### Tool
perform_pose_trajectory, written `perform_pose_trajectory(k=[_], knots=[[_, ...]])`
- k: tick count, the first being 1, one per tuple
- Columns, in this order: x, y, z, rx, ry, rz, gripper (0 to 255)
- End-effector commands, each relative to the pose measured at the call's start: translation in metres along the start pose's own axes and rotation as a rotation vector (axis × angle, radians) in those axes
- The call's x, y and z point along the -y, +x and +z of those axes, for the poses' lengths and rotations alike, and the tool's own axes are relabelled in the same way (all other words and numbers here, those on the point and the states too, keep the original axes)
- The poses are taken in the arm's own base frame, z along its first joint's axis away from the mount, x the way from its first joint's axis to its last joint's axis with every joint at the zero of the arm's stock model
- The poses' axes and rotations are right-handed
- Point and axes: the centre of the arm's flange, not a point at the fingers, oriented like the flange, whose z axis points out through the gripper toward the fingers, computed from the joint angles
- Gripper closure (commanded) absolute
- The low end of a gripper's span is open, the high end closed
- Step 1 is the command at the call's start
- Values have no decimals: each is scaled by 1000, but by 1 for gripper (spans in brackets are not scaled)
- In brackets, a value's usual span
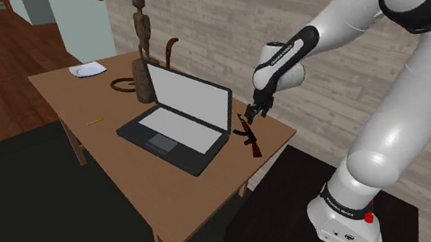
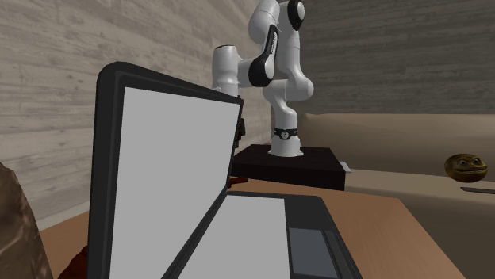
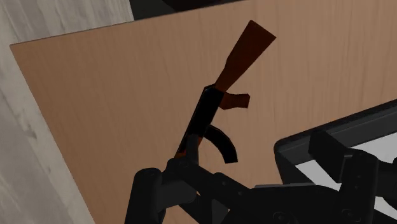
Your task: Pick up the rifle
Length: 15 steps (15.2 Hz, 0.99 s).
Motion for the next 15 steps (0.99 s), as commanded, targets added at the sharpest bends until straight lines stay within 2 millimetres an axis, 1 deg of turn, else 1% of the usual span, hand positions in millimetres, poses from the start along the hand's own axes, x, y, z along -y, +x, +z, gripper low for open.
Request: perform_pose_trajectory(k=[1,7,8,14,15], knots=[[-13,10,26,-5,1,7,0],[-42,35,95,-16,10,29,0],[-42,35,96,-16,11,29,0],[-42,34,127,-16,11,29,0],[-42,34,136,-16,11,29,0]])
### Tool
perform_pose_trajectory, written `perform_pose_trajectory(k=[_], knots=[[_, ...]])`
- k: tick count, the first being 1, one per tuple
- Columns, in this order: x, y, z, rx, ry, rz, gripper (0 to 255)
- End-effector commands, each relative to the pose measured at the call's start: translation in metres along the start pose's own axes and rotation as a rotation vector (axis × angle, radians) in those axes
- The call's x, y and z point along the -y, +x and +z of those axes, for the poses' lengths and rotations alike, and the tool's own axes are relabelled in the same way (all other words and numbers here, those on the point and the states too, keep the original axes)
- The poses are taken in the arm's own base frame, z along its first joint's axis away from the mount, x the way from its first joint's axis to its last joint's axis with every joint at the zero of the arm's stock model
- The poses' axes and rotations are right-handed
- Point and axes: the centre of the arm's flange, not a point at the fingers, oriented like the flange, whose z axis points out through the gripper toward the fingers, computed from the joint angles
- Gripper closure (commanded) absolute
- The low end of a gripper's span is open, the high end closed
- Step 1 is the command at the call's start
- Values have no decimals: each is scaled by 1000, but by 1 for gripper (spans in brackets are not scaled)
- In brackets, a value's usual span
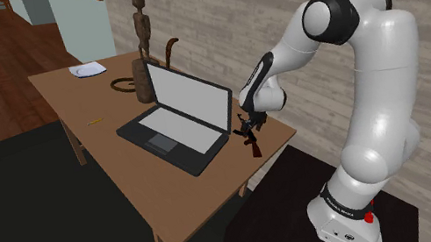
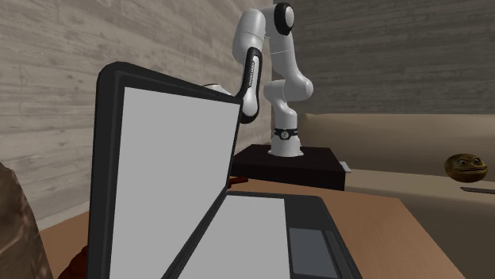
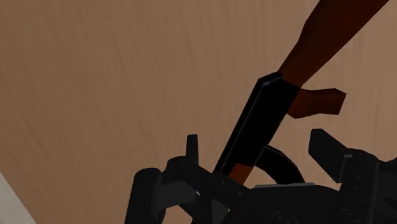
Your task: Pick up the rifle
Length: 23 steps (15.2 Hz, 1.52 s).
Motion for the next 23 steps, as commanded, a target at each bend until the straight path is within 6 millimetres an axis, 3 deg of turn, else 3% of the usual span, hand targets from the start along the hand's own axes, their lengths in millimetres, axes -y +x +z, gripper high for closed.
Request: perform_pose_trajectory(k=[1,2,3,12,23], knots=[[0,1,8,0,0,0,0],[0,1,8,0,0,0,0],[0,0,8,0,0,0,255],[0,1,8,0,0,0,255],[0,3,-50,0,0,0,255]])
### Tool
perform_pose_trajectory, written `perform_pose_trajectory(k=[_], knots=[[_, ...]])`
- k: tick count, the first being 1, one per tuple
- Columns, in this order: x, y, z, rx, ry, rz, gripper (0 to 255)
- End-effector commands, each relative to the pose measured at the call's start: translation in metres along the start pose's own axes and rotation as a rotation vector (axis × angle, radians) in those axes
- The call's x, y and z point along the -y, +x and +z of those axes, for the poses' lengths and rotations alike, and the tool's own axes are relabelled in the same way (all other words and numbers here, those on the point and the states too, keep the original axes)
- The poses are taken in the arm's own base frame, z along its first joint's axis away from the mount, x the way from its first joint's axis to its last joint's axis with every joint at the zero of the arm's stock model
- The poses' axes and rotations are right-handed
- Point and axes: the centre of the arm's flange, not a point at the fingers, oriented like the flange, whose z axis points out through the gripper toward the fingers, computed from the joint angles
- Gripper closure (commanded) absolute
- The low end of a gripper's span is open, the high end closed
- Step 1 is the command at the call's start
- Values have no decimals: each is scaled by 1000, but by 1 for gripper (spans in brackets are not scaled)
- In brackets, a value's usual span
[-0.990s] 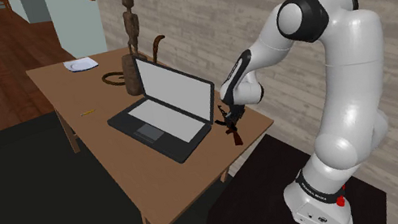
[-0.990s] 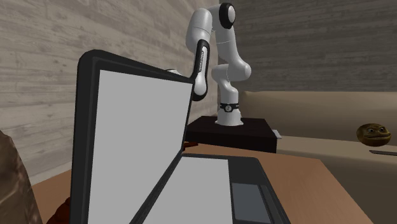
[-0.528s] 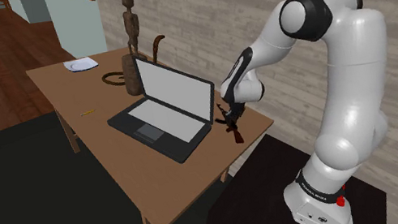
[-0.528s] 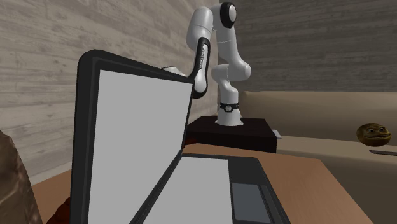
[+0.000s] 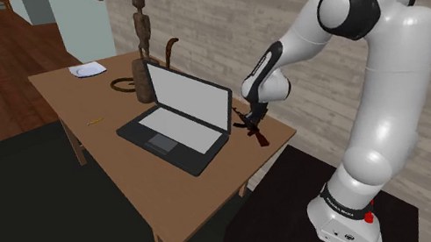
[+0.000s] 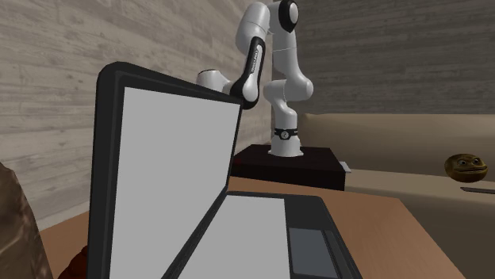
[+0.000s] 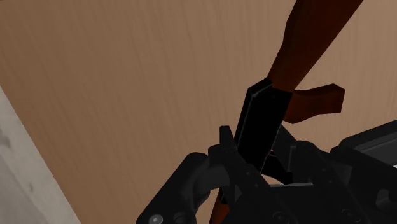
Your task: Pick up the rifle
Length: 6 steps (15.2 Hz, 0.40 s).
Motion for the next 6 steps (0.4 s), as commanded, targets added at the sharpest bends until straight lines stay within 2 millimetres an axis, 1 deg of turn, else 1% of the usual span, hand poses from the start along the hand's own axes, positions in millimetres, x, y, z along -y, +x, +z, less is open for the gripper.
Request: perform_pose_trajectory(k=[1,4,6], knots=[[0,0,-9,0,0,0,255],[0,1,-25,0,0,0,255],[0,1,-26,0,0,0,255]])
